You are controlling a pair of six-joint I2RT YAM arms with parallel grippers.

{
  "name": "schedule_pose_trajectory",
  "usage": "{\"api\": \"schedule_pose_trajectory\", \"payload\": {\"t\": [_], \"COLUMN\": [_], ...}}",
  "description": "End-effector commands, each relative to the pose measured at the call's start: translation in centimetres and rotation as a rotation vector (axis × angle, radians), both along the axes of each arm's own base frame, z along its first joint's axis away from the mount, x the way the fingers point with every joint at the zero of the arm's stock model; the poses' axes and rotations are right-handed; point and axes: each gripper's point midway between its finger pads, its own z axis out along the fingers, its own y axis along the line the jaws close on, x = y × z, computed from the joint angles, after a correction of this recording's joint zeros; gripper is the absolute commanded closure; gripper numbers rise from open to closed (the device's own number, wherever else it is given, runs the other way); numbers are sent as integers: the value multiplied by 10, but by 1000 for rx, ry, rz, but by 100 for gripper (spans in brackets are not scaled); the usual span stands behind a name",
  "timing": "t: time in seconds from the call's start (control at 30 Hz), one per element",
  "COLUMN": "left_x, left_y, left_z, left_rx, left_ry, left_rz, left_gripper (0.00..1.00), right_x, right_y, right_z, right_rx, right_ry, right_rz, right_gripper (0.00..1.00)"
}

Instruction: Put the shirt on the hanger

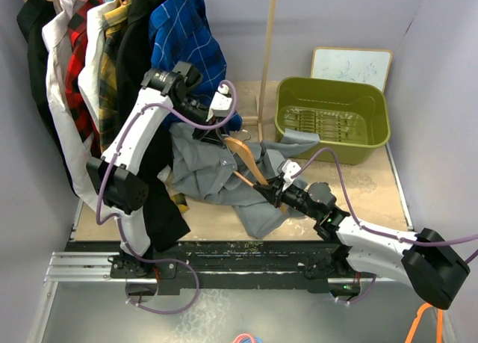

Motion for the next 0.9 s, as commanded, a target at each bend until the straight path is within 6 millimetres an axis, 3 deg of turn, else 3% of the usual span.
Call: {"api": "schedule_pose_trajectory", "payload": {"t": [0.0, 0.23, 0.53, 0.77, 0.8, 0.87], "left_x": [-17, -27, -46, -41, -41, -38], "left_y": [-5, -18, -43, -41, -40, -38], "left_z": [52, 61, 58, 45, 44, 44], "left_rx": [-132, -131, -108, -68, -60, -51], "left_ry": [-84, -90, -100, -91, -87, -83], "left_rz": [-28, -46, -98, -84, -79, -60], "left_gripper": [81, 76, 54, 55, 52, 39], "right_x": [10, 12, 14, 18, 18, 19], "right_y": [4, 3, 8, -1, -1, -1], "right_z": [54, 52, 52, 57, 57, 54], "right_rx": [125, 119, 116, 137, 138, 133], "right_ry": [-128, -127, -119, -142, -144, -139], "right_rz": [-29, -38, -30, -80, -84, -88], "right_gripper": [100, 100, 100, 100, 100, 100]}}
